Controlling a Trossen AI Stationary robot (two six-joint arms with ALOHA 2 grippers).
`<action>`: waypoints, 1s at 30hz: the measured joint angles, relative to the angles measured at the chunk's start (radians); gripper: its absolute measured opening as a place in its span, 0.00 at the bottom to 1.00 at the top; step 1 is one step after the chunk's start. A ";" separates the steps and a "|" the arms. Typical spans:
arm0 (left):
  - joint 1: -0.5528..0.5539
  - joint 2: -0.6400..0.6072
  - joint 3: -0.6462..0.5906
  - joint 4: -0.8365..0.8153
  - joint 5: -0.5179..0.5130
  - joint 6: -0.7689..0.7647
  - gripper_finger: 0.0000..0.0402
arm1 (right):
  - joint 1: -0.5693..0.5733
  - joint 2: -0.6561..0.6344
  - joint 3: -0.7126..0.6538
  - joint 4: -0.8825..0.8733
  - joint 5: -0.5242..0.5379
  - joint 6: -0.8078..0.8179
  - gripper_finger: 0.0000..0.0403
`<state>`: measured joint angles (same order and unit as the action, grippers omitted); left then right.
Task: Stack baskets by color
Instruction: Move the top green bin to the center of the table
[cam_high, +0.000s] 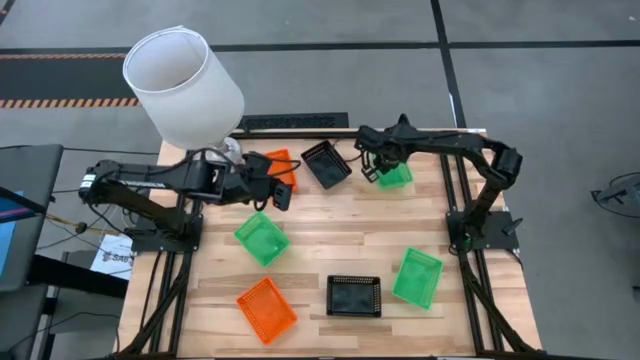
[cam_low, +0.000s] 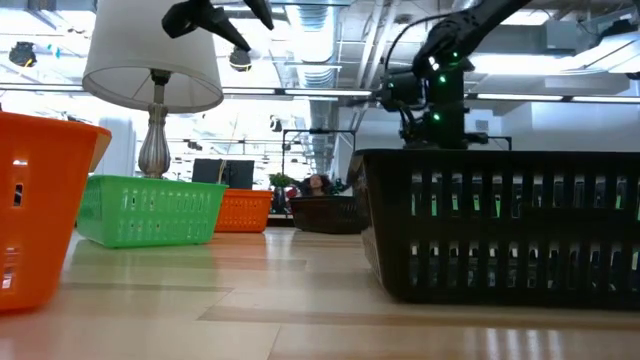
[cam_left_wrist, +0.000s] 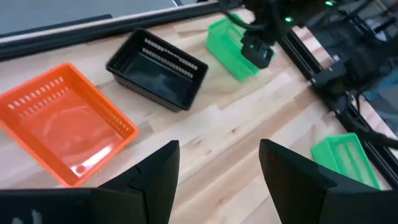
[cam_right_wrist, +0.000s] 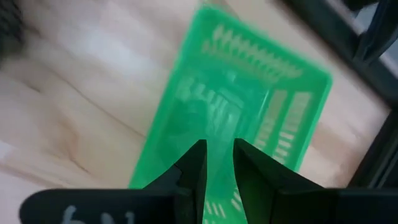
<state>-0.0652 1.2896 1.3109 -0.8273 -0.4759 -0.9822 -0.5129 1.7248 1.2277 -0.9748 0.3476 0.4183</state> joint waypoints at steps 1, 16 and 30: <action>-0.009 0.000 0.000 0.000 0.000 -0.002 0.52 | 0.000 0.000 -0.018 0.002 -0.014 0.003 0.25; -0.067 -0.002 0.000 0.001 -0.001 -0.028 0.52 | 0.090 0.000 -0.125 0.078 -0.141 0.067 0.25; -0.067 -0.002 0.000 -0.060 -0.001 -0.053 0.52 | 0.348 0.000 -0.125 0.104 -0.247 0.243 0.25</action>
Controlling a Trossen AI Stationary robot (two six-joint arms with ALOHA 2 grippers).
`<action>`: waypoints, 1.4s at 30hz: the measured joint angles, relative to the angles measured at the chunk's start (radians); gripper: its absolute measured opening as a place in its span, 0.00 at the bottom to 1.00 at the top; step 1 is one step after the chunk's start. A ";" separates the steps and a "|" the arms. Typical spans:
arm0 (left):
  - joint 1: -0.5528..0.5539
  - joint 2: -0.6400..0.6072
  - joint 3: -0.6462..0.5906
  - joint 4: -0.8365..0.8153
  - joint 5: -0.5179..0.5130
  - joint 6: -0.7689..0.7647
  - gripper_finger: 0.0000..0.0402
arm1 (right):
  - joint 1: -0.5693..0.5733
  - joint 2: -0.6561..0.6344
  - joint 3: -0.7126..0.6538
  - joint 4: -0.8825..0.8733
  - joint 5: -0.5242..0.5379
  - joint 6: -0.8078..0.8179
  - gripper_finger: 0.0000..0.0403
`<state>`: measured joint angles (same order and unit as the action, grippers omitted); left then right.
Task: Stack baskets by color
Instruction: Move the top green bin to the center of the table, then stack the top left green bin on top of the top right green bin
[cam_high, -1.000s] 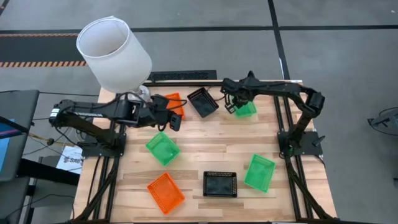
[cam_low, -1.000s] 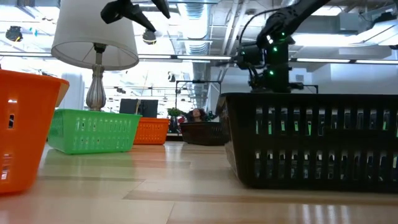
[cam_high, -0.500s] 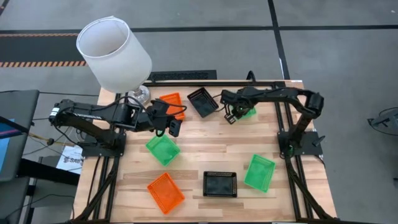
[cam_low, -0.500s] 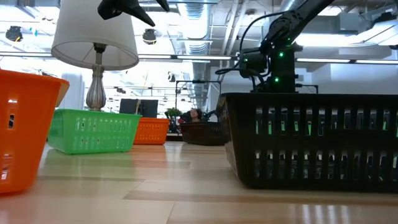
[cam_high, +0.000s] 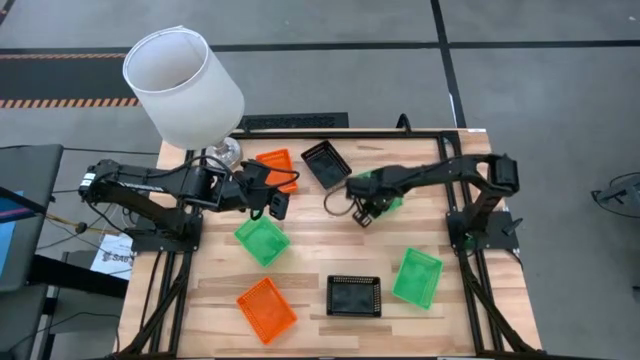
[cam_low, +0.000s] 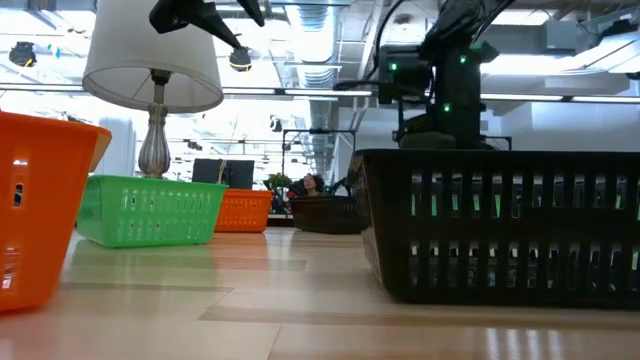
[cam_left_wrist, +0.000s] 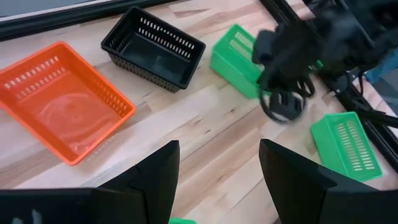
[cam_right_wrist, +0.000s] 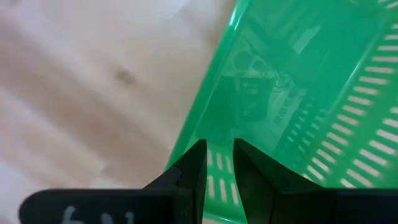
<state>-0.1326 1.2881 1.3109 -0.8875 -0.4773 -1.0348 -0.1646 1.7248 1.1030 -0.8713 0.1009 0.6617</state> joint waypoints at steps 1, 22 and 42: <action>0.000 0.000 0.000 -0.002 0.001 -0.001 0.52 | 0.021 0.000 0.000 0.007 -0.001 0.013 0.25; 0.000 0.000 0.000 -0.351 0.017 0.035 0.52 | 0.128 -0.013 0.001 0.579 -0.195 -0.030 0.25; 0.032 0.070 -0.237 -0.066 0.387 1.080 0.52 | 0.247 -0.628 0.001 0.498 -0.159 0.019 0.25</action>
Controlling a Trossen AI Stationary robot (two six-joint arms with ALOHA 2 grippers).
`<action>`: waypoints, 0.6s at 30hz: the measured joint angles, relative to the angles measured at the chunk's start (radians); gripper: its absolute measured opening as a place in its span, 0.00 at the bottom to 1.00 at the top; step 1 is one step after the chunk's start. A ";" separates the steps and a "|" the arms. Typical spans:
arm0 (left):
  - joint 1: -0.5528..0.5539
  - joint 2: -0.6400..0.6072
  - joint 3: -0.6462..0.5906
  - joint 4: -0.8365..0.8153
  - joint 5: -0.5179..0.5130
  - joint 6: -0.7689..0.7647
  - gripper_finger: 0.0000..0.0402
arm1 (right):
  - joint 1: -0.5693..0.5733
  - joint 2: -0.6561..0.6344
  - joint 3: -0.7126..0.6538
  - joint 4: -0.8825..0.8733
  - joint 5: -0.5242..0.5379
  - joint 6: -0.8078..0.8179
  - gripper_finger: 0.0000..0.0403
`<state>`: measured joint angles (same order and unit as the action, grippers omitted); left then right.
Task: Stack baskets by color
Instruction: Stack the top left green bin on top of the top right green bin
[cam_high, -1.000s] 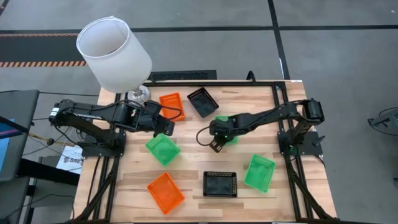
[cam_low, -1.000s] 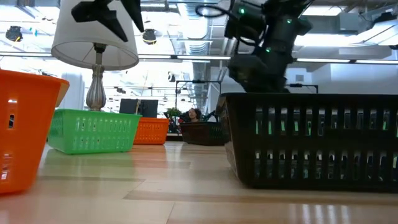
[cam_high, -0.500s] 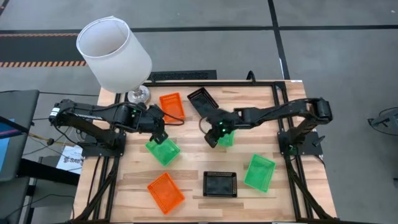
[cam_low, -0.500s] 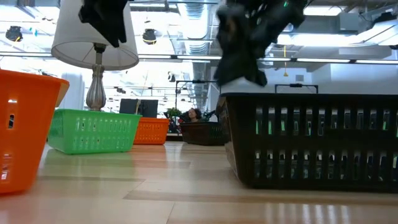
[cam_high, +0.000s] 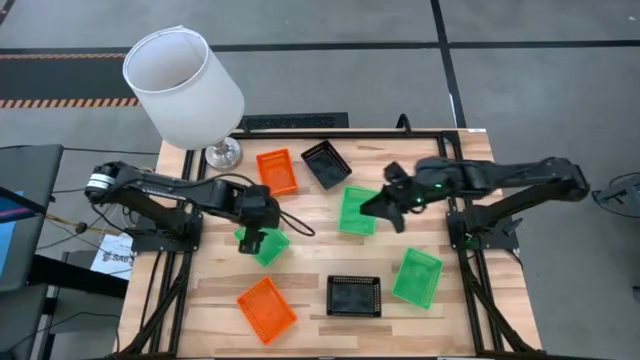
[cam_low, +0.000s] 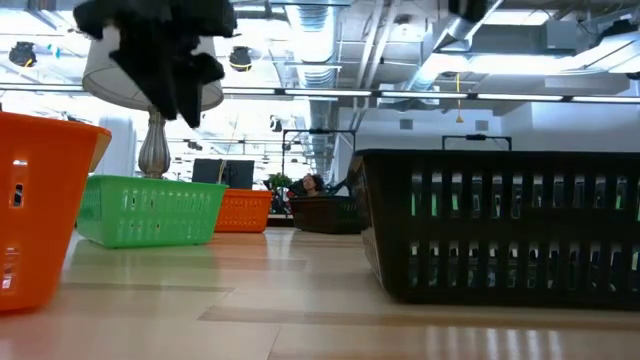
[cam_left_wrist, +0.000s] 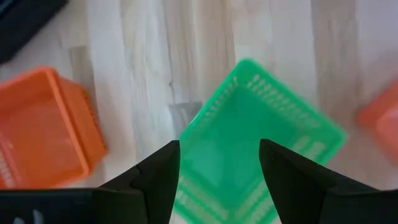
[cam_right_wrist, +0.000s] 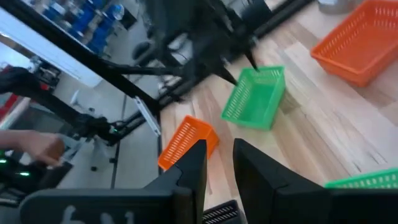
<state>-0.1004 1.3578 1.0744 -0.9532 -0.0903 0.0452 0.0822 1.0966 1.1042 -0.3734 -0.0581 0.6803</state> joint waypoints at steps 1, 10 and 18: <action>0.003 0.012 -0.004 0.001 0.001 0.039 0.52 | 0.016 -0.018 0.000 -0.010 0.023 0.000 0.25; 0.059 0.205 -0.031 0.009 0.044 0.244 0.52 | 0.155 -0.038 0.001 -0.026 0.200 0.004 0.25; 0.107 0.313 -0.029 0.045 0.023 0.269 0.41 | 0.220 0.051 0.000 -0.045 0.216 0.069 0.25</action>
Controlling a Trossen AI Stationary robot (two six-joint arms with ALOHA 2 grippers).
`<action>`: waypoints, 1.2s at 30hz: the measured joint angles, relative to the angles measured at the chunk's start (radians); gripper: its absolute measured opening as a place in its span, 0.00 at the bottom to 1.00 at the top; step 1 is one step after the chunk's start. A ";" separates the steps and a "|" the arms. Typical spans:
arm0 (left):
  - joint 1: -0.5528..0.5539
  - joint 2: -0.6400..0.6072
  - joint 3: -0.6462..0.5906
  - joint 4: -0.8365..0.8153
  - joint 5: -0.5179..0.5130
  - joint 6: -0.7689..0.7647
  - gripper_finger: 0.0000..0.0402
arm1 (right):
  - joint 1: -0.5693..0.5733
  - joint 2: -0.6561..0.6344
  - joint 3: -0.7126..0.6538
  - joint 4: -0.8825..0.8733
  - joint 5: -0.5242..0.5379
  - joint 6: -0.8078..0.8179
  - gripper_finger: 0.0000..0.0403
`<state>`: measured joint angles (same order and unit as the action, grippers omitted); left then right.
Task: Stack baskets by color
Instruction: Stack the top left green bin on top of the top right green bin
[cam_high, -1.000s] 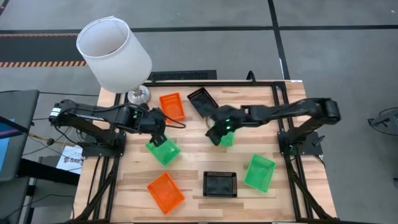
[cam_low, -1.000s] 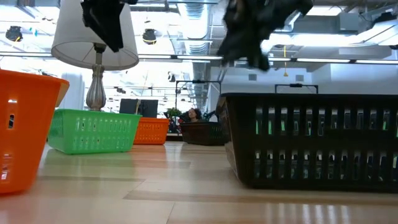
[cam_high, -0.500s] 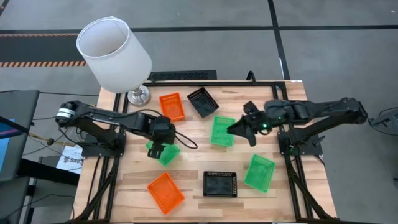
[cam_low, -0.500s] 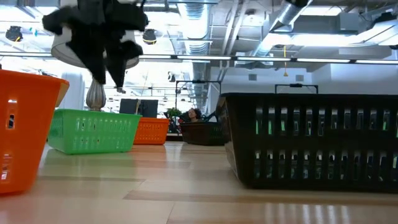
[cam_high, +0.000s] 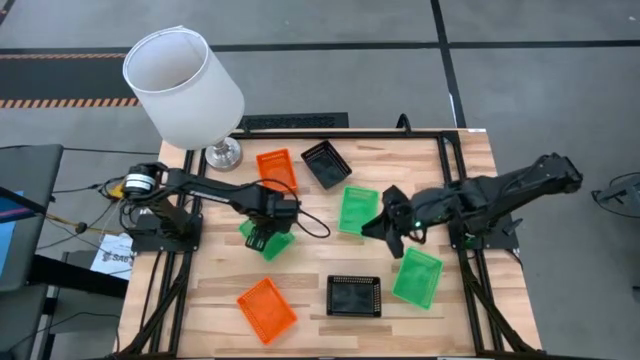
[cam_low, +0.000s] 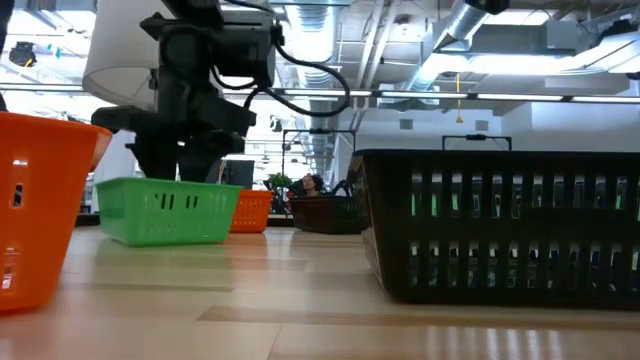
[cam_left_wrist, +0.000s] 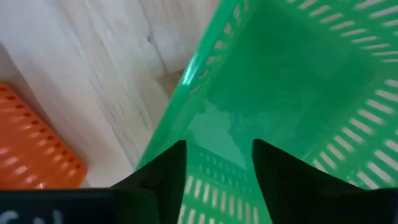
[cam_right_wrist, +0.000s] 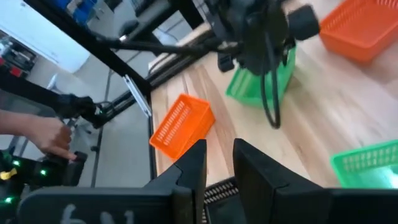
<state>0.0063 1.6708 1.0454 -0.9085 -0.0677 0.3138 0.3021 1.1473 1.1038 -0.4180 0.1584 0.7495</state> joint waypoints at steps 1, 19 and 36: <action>0.001 0.003 0.000 -0.001 0.000 0.000 0.38 | 0.006 0.012 0.000 0.005 0.001 0.009 0.25; 0.052 -0.048 0.092 0.083 0.026 0.154 0.39 | 0.039 0.043 0.000 -0.003 0.000 0.037 0.25; 0.118 0.068 0.090 0.055 0.062 0.129 0.21 | 0.076 0.043 0.000 -0.141 0.076 0.172 0.25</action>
<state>0.1242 1.7386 1.1358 -0.8531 -0.0053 0.4431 0.3778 1.1904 1.1038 -0.5585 0.2345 0.9210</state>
